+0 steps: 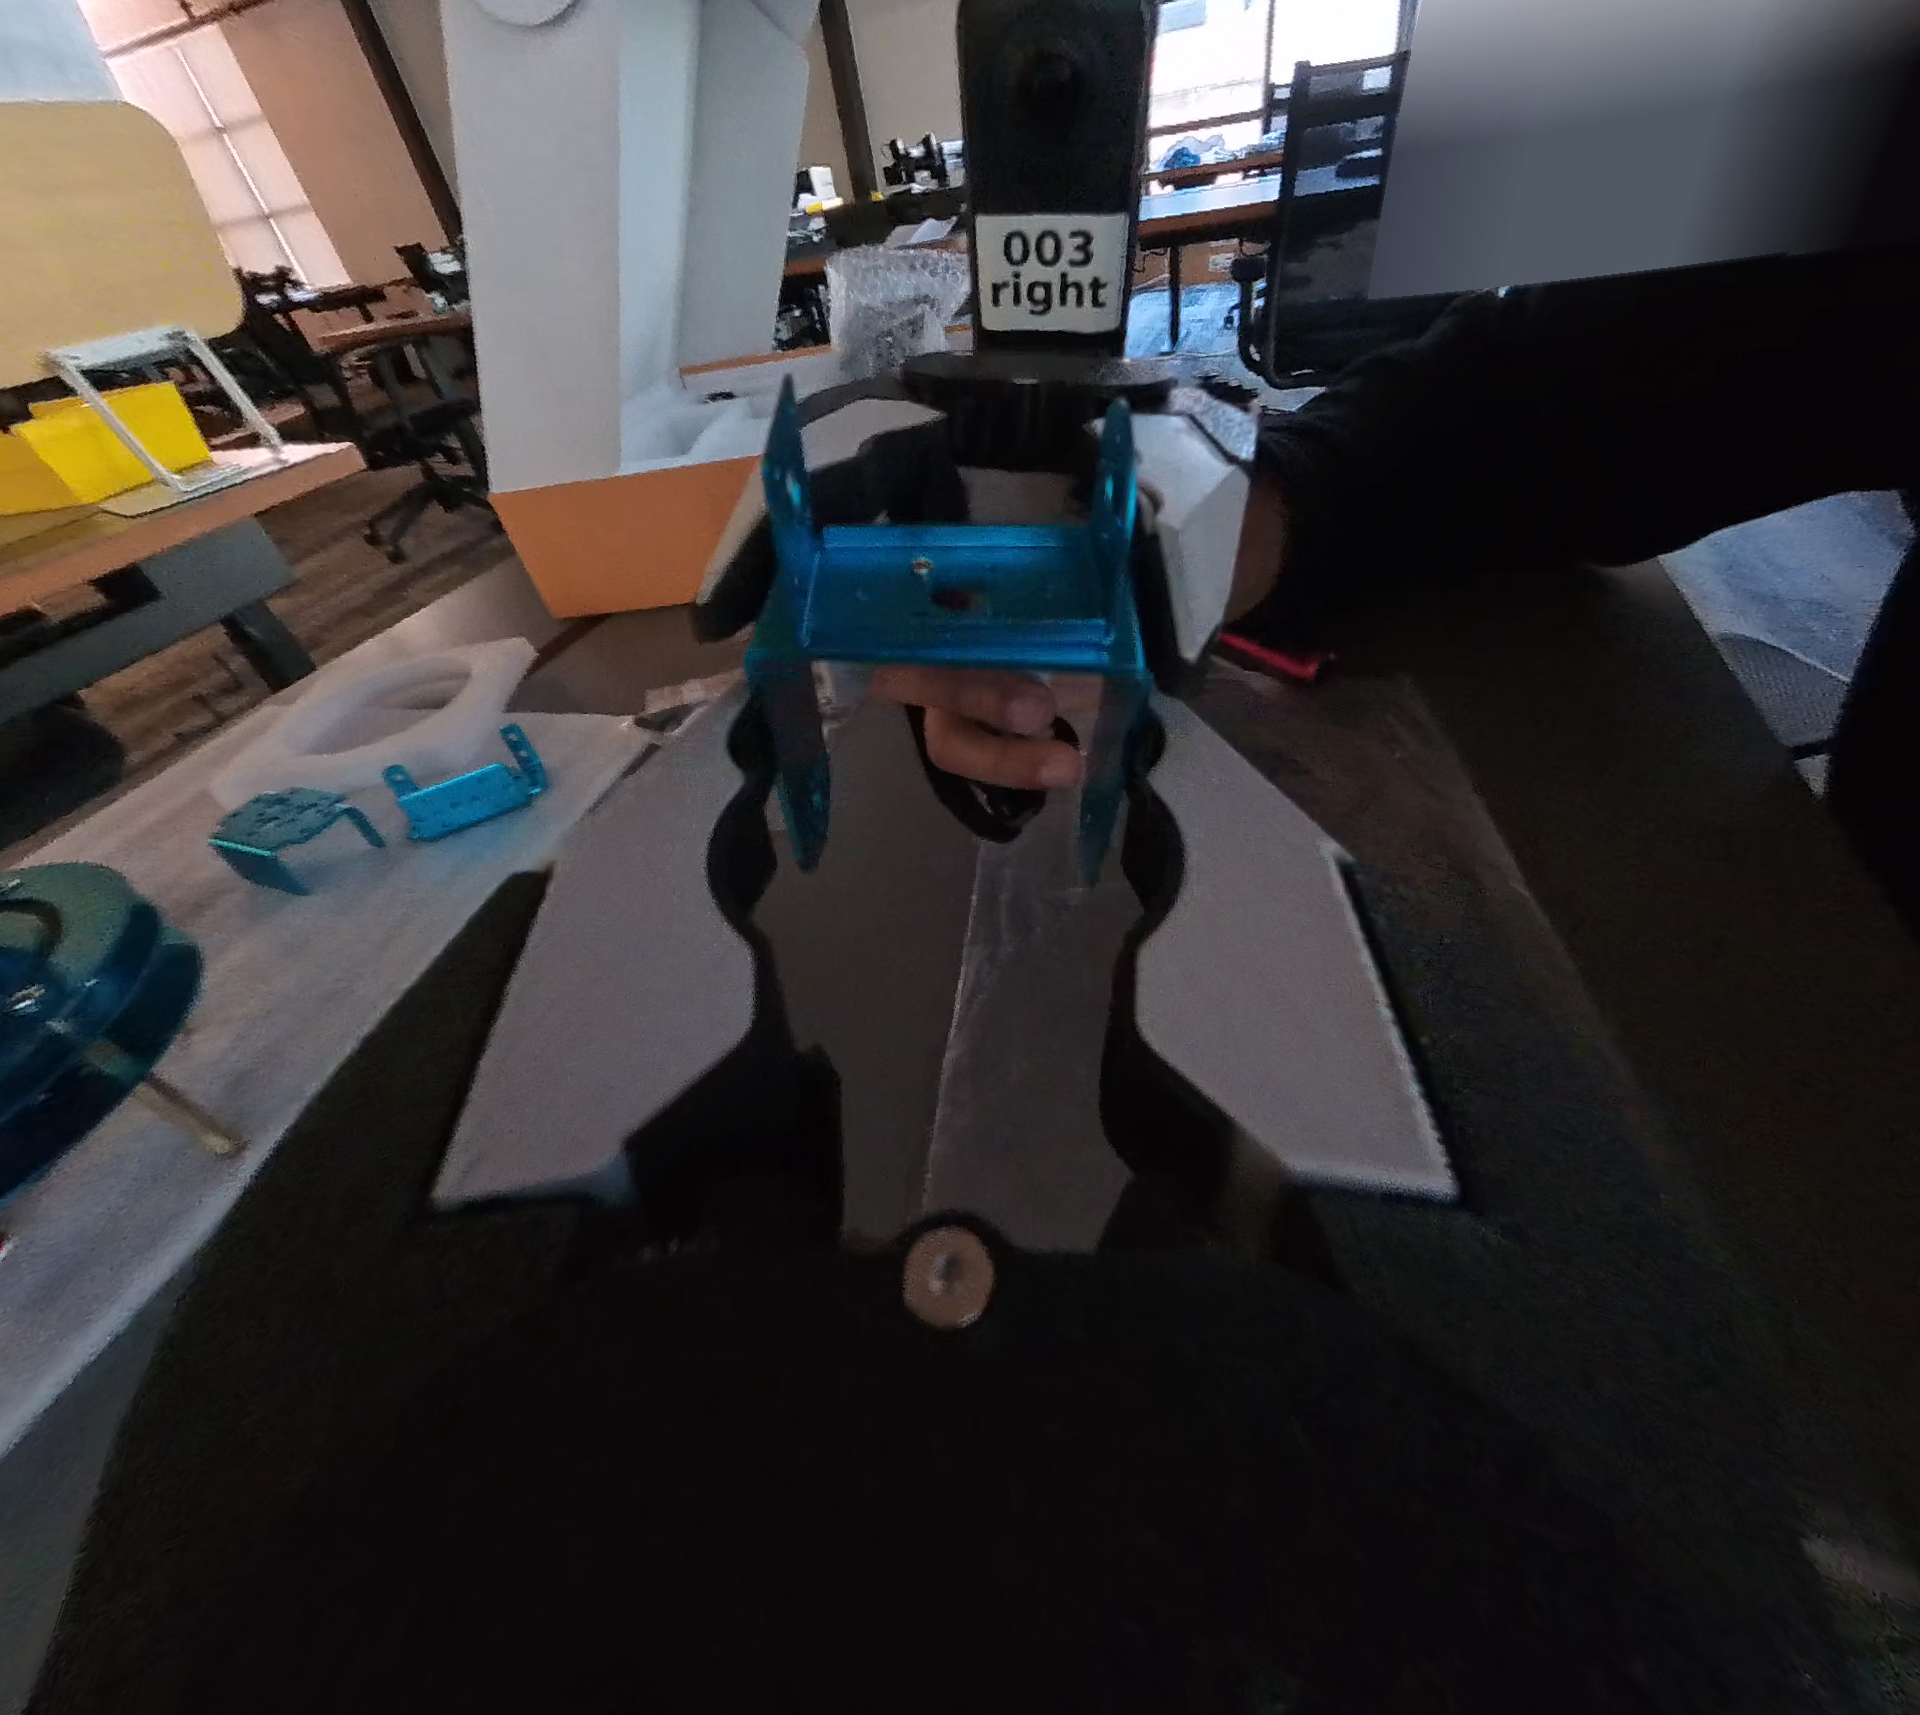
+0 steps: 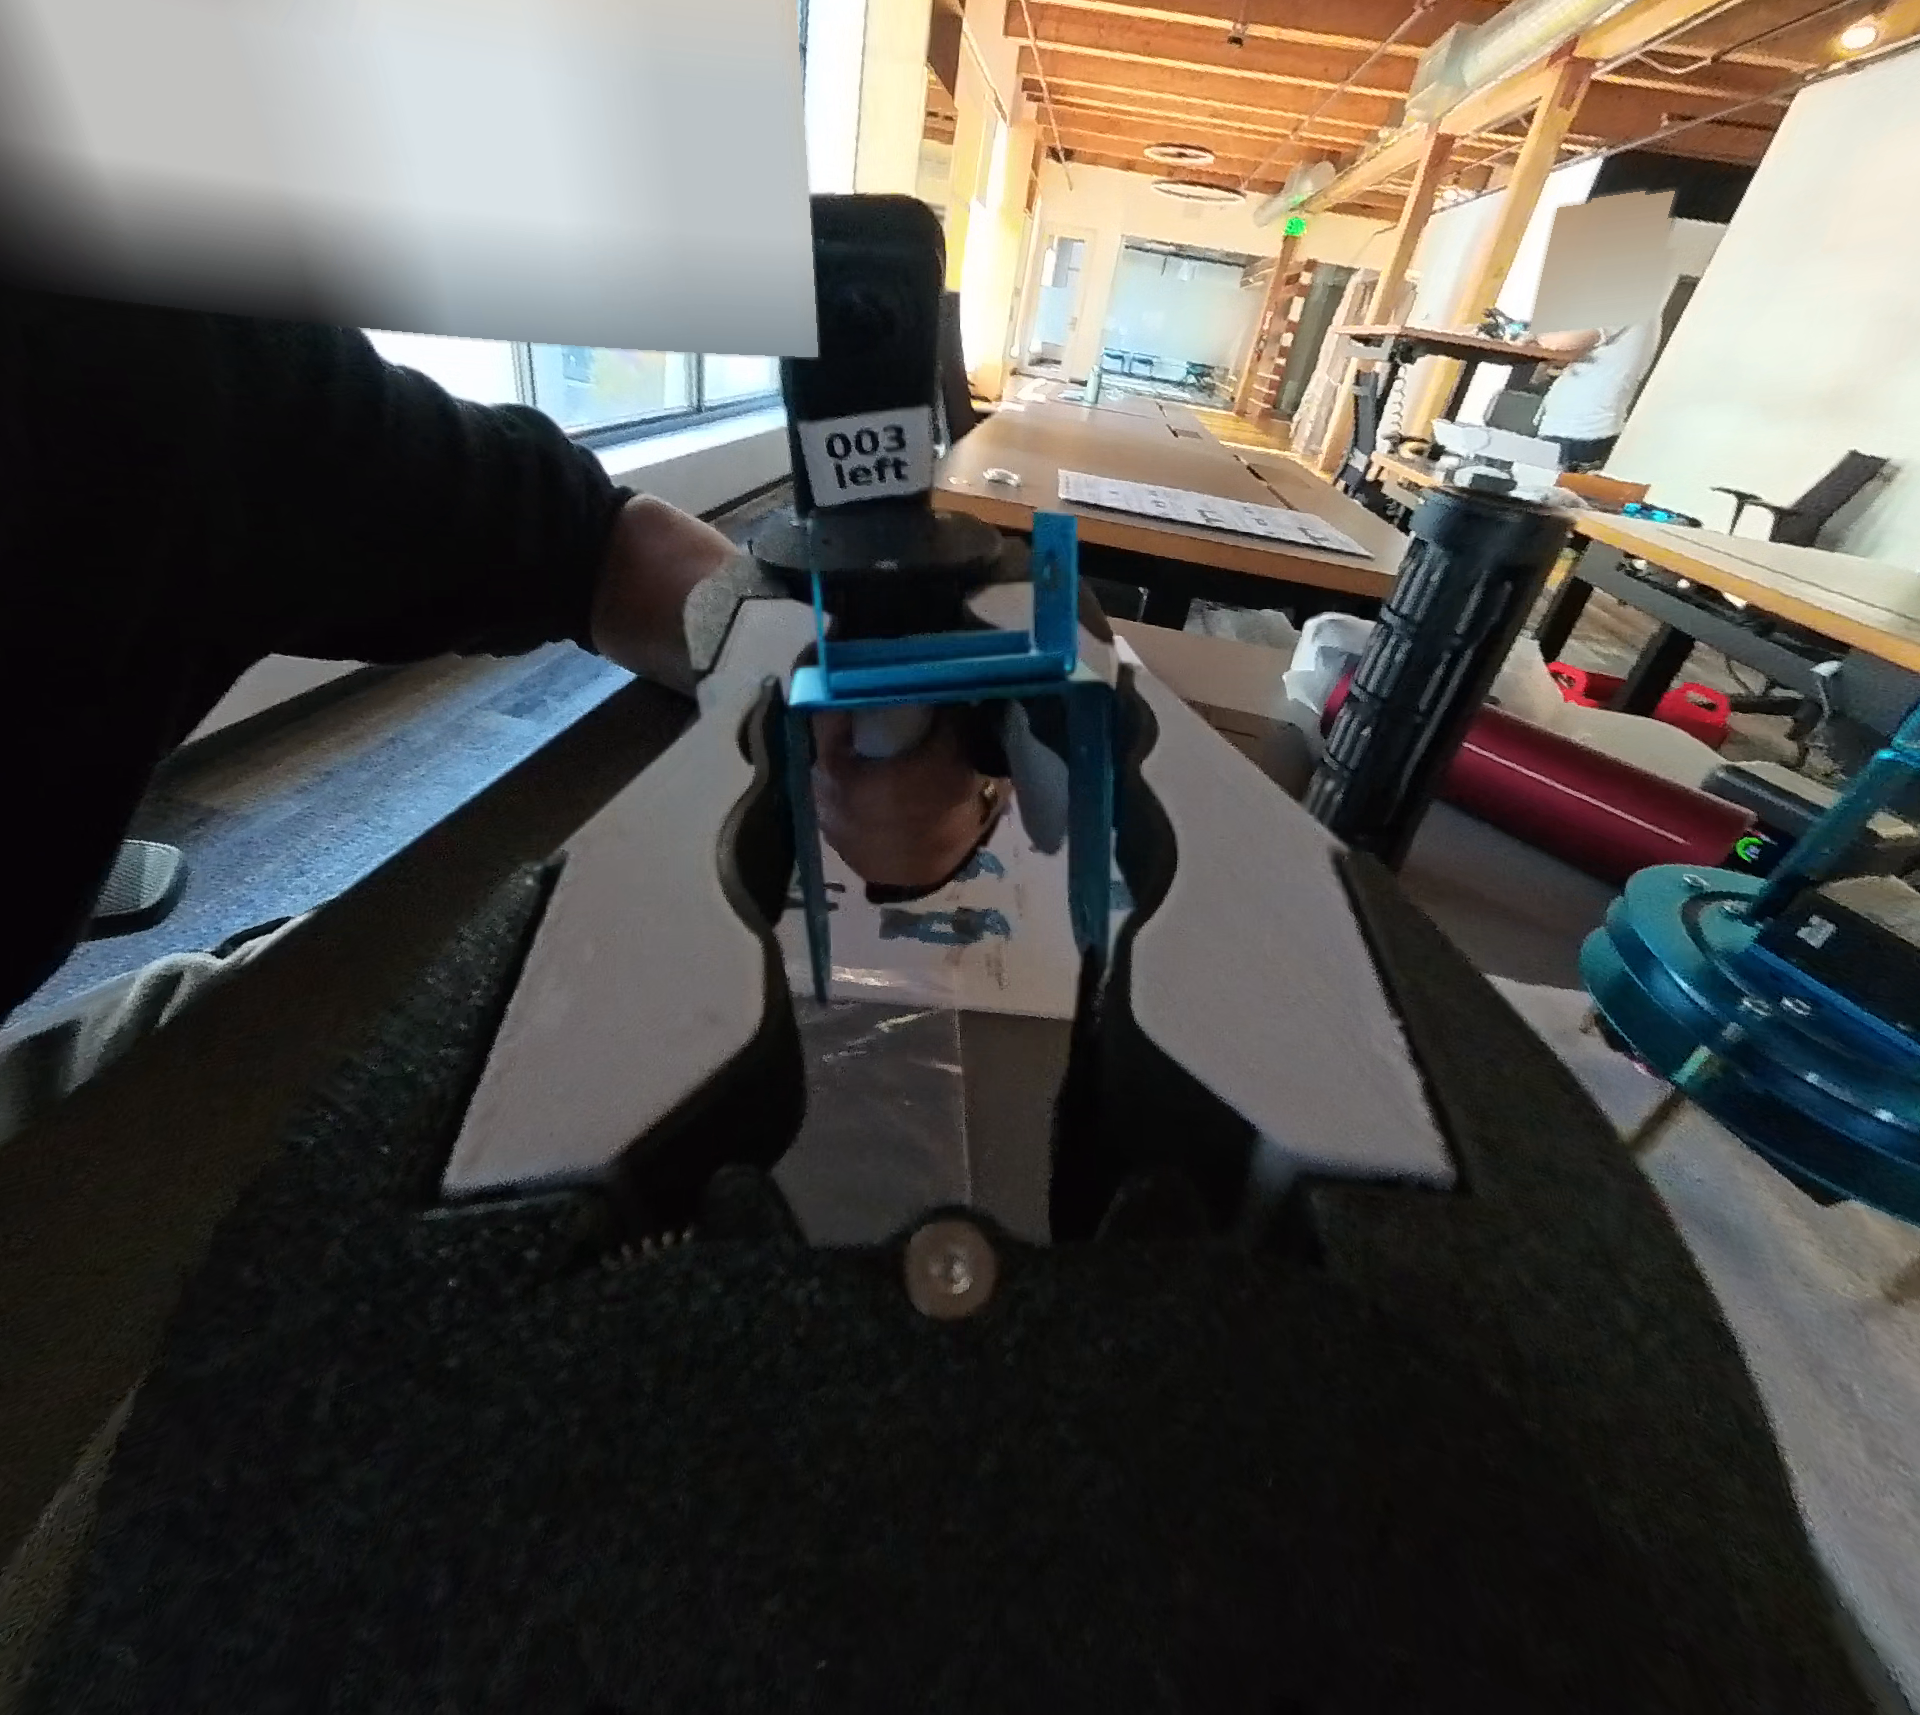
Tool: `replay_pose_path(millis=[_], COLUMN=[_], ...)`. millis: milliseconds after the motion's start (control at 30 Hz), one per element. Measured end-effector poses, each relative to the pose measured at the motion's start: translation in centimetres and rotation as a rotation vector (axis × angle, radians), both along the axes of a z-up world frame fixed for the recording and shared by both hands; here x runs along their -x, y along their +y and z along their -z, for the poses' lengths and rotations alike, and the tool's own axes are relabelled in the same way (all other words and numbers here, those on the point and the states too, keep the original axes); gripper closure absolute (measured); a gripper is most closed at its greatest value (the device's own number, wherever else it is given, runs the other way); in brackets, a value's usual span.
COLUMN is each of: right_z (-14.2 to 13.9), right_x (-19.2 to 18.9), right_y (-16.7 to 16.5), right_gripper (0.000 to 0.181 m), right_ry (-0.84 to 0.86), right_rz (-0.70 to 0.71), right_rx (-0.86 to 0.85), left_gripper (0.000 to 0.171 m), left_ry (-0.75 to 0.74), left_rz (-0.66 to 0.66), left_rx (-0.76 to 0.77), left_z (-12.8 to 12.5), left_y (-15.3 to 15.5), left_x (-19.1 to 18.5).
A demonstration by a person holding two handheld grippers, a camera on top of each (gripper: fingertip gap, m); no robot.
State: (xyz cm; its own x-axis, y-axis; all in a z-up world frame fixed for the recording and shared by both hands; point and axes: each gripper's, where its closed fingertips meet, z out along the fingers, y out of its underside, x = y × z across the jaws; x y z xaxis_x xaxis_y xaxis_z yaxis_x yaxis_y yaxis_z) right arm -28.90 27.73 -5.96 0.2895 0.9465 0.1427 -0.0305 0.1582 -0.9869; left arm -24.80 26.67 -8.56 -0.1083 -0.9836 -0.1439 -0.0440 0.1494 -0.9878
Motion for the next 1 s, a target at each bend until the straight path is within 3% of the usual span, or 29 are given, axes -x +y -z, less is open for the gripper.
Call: replay_pose_path(millis=[267, 467, 733, 1000], right_z=[1.2, -0.2, 1.2, 1.3], right_x=[-0.4, -2.6, -1.3, -0.6], right_y=[0.4, -0.5, -2.8, -3.3], right_gripper=[0.12, 0.119, 0.11, 0.106], right_ry=[-0.112, -0.194, -0.314, -0.292], right_rz=[0.049, 0.065, 0.078, 0.042], right_rx=[0.007, 0.038, 0.041, 0.077], left_gripper=[0.106, 0.106, 0.106, 0.106], left_ry=[0.045, 0.035, 0.033, 0.036], left_rz=[-0.003, -0.106, -0.118, -0.11], left_rx=[-0.004, -0.122, -0.145, -0.138], left_z=[1.0, 0.8, 1.3, 1.3], left_y=[0.7, 3.0, 3.3, 3.2], left_x=[0.2, 0.7, 0.6, 0.6])
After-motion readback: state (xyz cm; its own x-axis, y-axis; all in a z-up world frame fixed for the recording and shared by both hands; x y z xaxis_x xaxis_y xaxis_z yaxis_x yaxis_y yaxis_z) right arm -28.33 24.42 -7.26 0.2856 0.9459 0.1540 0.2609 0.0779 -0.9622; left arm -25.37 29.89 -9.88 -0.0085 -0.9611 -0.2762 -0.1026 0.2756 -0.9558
